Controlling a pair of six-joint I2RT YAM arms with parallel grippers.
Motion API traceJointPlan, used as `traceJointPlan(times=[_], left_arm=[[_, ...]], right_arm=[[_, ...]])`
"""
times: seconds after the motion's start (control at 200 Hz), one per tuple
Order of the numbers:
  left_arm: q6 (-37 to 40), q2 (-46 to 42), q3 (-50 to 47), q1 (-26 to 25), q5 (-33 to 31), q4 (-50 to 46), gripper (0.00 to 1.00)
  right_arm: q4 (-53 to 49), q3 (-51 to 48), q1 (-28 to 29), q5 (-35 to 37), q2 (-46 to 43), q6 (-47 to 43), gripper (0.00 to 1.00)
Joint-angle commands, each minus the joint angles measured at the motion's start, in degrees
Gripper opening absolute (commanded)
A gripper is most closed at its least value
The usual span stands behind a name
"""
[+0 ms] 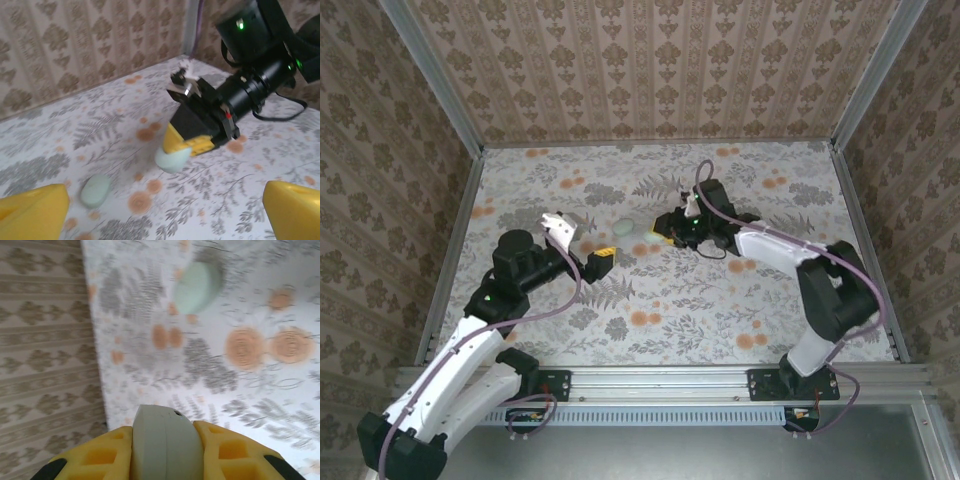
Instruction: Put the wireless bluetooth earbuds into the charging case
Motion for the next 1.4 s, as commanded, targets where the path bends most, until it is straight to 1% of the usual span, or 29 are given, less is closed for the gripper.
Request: traceJointPlan(times=[0.0,0.125,0.155,0.225,0.35,0.385,0.485,0.56,0.6,0.69,0.7,0.71,0.725,0.835,0.905,1.03,1.11,1.165,1.28,1.395], left_arm=[[-1.33,-0.77,-0.76,1.20,-6.56,-5.03,1.00],[-4.19,-0.59,-1.63,2.44,-9.92,-7.39,1.00],[-4.97,-0.50,-1.93,4.26,-10.06,-7.66,1.00],[-6.34,-0.19,-2.69,5.51,-9.08,-7.58,1.00],[-8.39,-0.14,-4.39,6.11,-9.12,-6.15,1.00],[-8.90,-0.23,-4.73,6.37,-9.54,-5.79,1.00],[-9.51,-0.32,-5.30,6.90,-10.80,-5.46,1.00],[-9.42,-0.25,-5.40,7.63,-11.97,-5.98,1.00],[-9.21,-0.16,-5.49,8.21,-12.89,-6.27,1.00],[-8.60,0.40,-5.50,10.15,-15.83,-6.90,1.00],[-8.56,0.50,-5.45,10.39,-16.32,-6.95,1.00],[-8.48,0.55,-5.41,10.62,-16.73,-7.03,1.00],[-8.34,0.82,-5.33,10.95,-17.47,-7.08,1.00],[-6.92,2.71,-4.56,13.22,-24.09,-6.80,1.00],[-4.64,4.46,-4.96,14.21,-28.43,-4.60,1.00],[-0.38,8.91,-7.49,16.01,-34.18,2.44,1.00],[1.55,12.22,-9.31,17.05,-37.11,6.85,1.00],[1.92,14.40,-10.47,17.62,-38.90,10.06,1.00],[1.84,17.86,-14.45,20.16,-39.19,20.09,1.00],[0.65,19.39,-18.91,24.71,-36.28,30.54,1.00]], right_arm=[[0.11,1.11,0.76,-0.52,5.27,-5.69,0.14],[-1.03,3.34,0.75,-1.11,10.79,-8.38,0.17],[-1.70,3.68,0.79,-1.20,11.86,-9.24,0.19],[-4.63,5.38,0.99,-1.69,14.03,-11.62,0.22],[-8.98,6.21,1.12,-0.72,15.94,-14.84,0.26],[-10.02,6.18,1.15,-0.26,16.07,-15.62,0.29],[-13.14,6.28,1.03,1.25,15.39,-17.25,0.43],[-15.06,5.89,0.94,2.80,12.73,-18.47,0.52],[-16.42,5.78,0.84,4.27,10.85,-19.48,0.59],[-20.50,5.93,0.12,8.47,5.77,-22.65,0.83],[-20.96,5.93,0.06,9.02,5.22,-23.09,0.88],[-21.38,5.93,-0.13,9.64,4.60,-23.37,0.96],[-21.99,5.96,-0.37,10.47,3.65,-24.03,0.99],[-25.94,5.55,-2.56,18.48,-4.11,-29.13,1.00],[-26.94,4.55,-4.65,24.48,-9.29,-31.78,1.00],[-23.25,-0.50,-10.51,35.11,-18.64,-36.02,1.00],[-17.10,-6.08,-15.01,40.20,-23.39,-40.39,1.00],[-10.85,-10.94,-17.63,42.73,-25.45,-42.96,1.00],[5.32,-21.78,-21.22,42.75,-27.35,-49.24,1.00],[19.49,-29.59,-23.25,41.99,-26.80,-49.86,1.00]])
